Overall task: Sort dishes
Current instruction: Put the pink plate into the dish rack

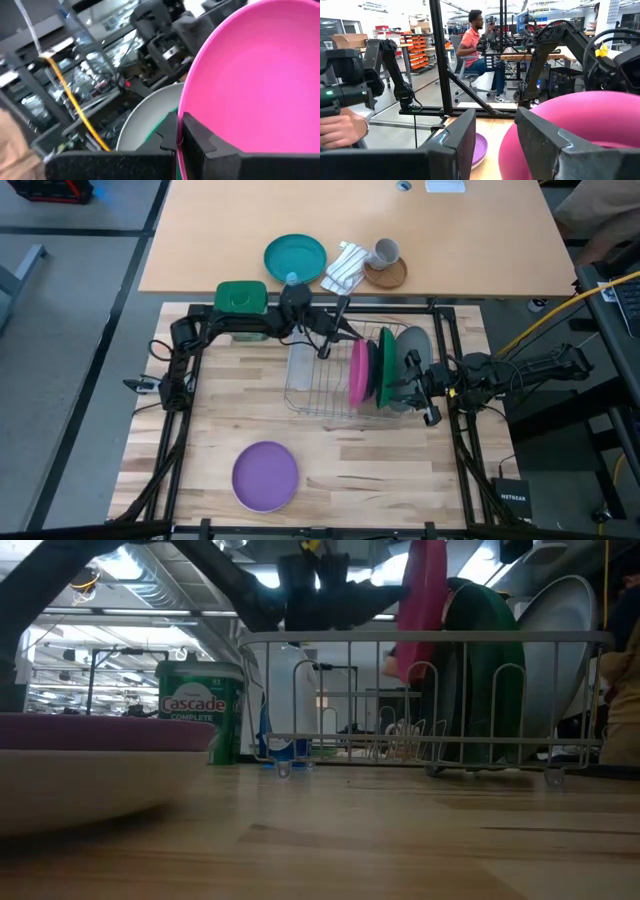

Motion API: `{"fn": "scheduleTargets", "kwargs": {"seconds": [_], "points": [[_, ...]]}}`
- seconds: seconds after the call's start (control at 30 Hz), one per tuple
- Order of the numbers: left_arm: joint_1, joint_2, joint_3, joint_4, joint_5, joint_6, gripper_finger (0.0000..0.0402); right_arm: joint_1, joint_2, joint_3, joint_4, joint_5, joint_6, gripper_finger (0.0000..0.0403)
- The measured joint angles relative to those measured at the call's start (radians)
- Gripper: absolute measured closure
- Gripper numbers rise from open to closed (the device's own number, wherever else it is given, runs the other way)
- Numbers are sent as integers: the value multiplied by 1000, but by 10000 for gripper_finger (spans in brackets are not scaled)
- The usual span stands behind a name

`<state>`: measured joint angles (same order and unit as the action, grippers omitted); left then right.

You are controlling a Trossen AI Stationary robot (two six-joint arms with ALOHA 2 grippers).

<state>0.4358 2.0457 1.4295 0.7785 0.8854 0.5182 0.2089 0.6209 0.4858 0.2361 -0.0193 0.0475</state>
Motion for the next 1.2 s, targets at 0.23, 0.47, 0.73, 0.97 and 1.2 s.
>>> {"fn": "scheduleTargets", "kwargs": {"seconds": [0.23, 0.47, 0.73, 0.97, 1.2], "points": [[-2, 46, 48, -2, 14, 90, 401, 0, 5, 0, -2, 0, 0, 256], [1, 64, 67, -18, 14, 147, 401, 0, 5, 0, -2, 0, -1, 256], [1, 64, 67, -15, 13, 224, 401, 0, 5, 0, -2, 0, -1, 256], [-2, 64, 67, -53, 13, 286, 401, 0, 5, 0, -2, 0, -1, 256], [-2, 64, 67, -63, 13, 329, 401, 0, 5, 0, -2, 1, -1, 256]]}}
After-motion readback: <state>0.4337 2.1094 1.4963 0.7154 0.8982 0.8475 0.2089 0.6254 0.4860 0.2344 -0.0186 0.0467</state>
